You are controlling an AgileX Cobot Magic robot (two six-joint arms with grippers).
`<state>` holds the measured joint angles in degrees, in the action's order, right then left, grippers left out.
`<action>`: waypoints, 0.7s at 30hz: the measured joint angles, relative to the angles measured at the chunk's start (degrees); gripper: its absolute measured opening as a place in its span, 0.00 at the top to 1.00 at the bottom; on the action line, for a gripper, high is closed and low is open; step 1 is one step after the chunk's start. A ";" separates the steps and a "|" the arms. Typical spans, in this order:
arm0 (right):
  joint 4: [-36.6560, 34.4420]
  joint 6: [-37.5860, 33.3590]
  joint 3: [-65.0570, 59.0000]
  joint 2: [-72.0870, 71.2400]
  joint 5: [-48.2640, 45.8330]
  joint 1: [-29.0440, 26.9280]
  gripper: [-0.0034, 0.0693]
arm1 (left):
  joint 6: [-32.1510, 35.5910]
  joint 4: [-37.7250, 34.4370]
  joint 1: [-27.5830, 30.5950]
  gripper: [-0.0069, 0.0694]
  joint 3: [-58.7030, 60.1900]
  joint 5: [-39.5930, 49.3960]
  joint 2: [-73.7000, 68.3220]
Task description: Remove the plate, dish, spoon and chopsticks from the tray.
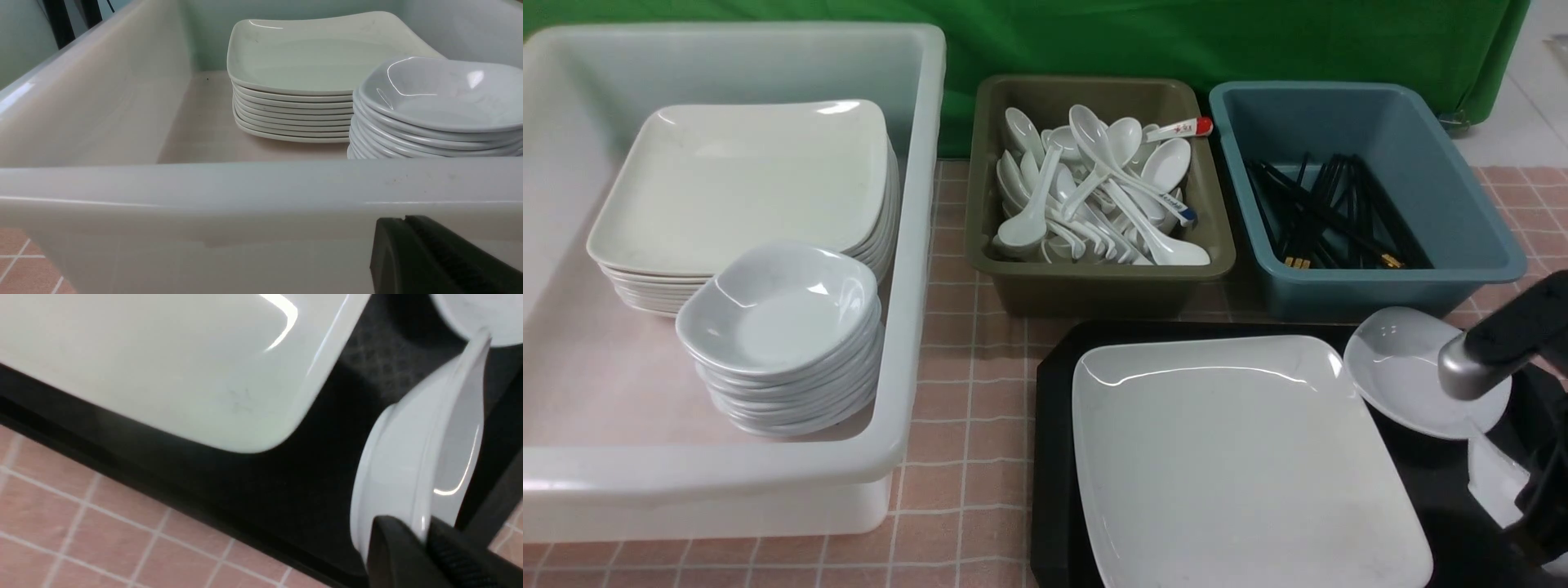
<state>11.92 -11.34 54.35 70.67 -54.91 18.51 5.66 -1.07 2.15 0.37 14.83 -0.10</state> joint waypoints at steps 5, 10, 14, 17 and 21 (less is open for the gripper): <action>-10.10 -5.99 11.96 -0.79 -5.40 0.06 0.83 | 0.00 -0.01 0.00 0.88 0.00 0.00 0.00; -34.53 -22.99 25.57 2.50 -1.63 6.45 0.83 | 0.00 -0.01 0.00 0.88 0.00 0.00 0.00; -42.07 -31.25 33.68 10.49 1.92 15.17 0.83 | 0.00 -0.01 0.00 0.88 0.00 0.00 0.00; -42.16 -35.17 42.47 21.54 6.50 22.77 0.83 | 0.00 -0.01 0.00 0.88 0.00 0.00 0.00; -31.27 -35.24 56.07 36.33 9.29 31.01 0.83 | 0.00 -0.01 0.00 0.88 0.00 0.00 0.00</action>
<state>-19.36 -46.58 110.42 107.00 -45.62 49.52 5.66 -1.08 2.15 0.37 14.83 -0.10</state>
